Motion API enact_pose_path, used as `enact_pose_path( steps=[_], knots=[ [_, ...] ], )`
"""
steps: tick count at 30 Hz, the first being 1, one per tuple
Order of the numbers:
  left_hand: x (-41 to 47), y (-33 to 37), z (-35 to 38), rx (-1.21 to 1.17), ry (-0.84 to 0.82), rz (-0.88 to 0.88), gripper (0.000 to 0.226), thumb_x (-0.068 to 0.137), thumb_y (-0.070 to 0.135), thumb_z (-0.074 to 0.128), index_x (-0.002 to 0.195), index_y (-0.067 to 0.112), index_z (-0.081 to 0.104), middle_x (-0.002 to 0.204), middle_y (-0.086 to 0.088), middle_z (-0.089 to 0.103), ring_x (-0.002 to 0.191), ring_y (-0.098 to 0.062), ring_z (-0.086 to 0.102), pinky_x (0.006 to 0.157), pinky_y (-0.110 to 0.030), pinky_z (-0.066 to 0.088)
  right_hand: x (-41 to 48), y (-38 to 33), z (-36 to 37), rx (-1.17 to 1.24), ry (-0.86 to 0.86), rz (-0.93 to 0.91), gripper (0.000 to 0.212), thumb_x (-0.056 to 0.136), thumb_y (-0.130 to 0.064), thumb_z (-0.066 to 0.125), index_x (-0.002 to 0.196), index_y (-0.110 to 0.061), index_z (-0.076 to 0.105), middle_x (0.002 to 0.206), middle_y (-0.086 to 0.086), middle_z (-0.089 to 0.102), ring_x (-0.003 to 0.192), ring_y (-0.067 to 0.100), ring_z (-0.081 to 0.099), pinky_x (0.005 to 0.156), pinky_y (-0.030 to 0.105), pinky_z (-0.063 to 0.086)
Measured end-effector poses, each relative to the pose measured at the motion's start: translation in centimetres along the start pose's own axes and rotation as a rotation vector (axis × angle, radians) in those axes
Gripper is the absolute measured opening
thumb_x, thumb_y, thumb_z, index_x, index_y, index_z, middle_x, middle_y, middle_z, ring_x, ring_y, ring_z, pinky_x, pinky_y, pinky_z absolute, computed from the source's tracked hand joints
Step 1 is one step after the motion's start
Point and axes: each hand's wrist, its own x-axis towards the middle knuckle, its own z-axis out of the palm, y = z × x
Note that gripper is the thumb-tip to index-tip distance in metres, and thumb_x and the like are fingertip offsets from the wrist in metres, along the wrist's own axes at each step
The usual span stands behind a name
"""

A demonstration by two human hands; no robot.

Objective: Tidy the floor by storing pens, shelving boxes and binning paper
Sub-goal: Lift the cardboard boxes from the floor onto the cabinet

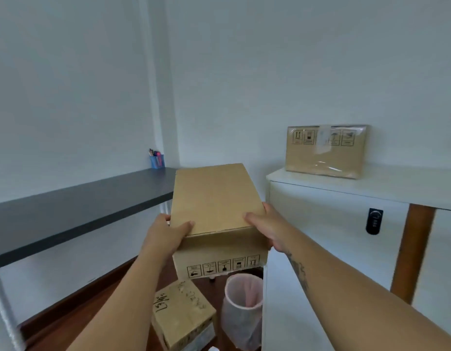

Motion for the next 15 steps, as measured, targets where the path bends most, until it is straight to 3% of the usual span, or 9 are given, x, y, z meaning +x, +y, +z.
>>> enact_pose_path(
  steps=[4, 6, 8, 10, 13, 15],
  knots=[
    [-0.3, 6.1, -2.5, -0.054, 0.014, 0.117, 0.065, 0.079, 0.050, 0.074, 0.127, 0.015, 0.050, 0.114, -0.002, 0.059, 0.097, -0.021, 0.057, 0.086, -0.040, 0.049, -1.7, -5.8, -3.2, 0.029, 0.053, -0.087, 0.045, 0.088, -0.032, 0.065, 0.127, -0.021, 0.045, 0.114, -0.001, 0.059, 0.106, 0.022, 0.057, 0.092, 0.044, 0.049],
    [-0.8, 9.1, -3.6, -0.107, 0.014, 0.179, 0.065, 0.080, 0.047, 0.075, 0.128, 0.014, 0.048, 0.117, -0.003, 0.057, 0.098, -0.021, 0.056, 0.084, -0.039, 0.049, -2.9, -8.6, -4.7, 0.042, 0.076, -0.101, 0.044, 0.087, -0.035, 0.065, 0.123, -0.022, 0.043, 0.108, -0.002, 0.057, 0.105, 0.024, 0.057, 0.092, 0.050, 0.049],
    [-1.5, 12.0, -4.4, -0.119, 0.031, 0.235, 0.066, 0.080, 0.047, 0.074, 0.129, 0.013, 0.046, 0.120, -0.005, 0.055, 0.101, -0.023, 0.055, 0.079, -0.036, 0.051, -4.4, -11.2, -6.3, 0.040, 0.092, -0.113, 0.045, 0.088, -0.036, 0.064, 0.124, -0.025, 0.040, 0.105, -0.002, 0.054, 0.098, 0.026, 0.057, 0.082, 0.053, 0.052],
    [-2.1, 14.9, -4.9, -0.108, 0.049, 0.288, 0.062, 0.081, 0.048, 0.073, 0.126, 0.013, 0.047, 0.116, -0.003, 0.054, 0.098, -0.021, 0.054, 0.072, -0.031, 0.049, -5.6, -13.4, -8.2, 0.010, 0.114, -0.116, 0.055, 0.087, -0.037, 0.065, 0.132, -0.020, 0.040, 0.114, 0.002, 0.054, 0.100, 0.029, 0.057, 0.075, 0.059, 0.054],
    [-3.6, 19.4, -4.9, -0.126, 0.013, 0.357, 0.059, 0.081, 0.049, 0.073, 0.121, 0.014, 0.048, 0.112, -0.002, 0.053, 0.101, -0.024, 0.055, 0.089, -0.042, 0.051, -8.1, -16.1, -11.8, -0.040, 0.182, -0.146, 0.072, 0.080, -0.041, 0.068, 0.141, -0.019, 0.037, 0.133, 0.006, 0.048, 0.118, 0.037, 0.050, 0.075, 0.071, 0.049],
    [-4.7, 21.9, -4.4, -0.167, -0.030, 0.397, 0.053, 0.080, 0.048, 0.074, 0.112, 0.015, 0.047, 0.100, 0.001, 0.055, 0.095, -0.022, 0.057, 0.091, -0.045, 0.053, -9.9, -17.9, -14.4, -0.060, 0.236, -0.153, 0.074, 0.078, -0.041, 0.069, 0.141, -0.019, 0.037, 0.138, 0.008, 0.044, 0.123, 0.040, 0.045, 0.076, 0.076, 0.044]
  ],
)
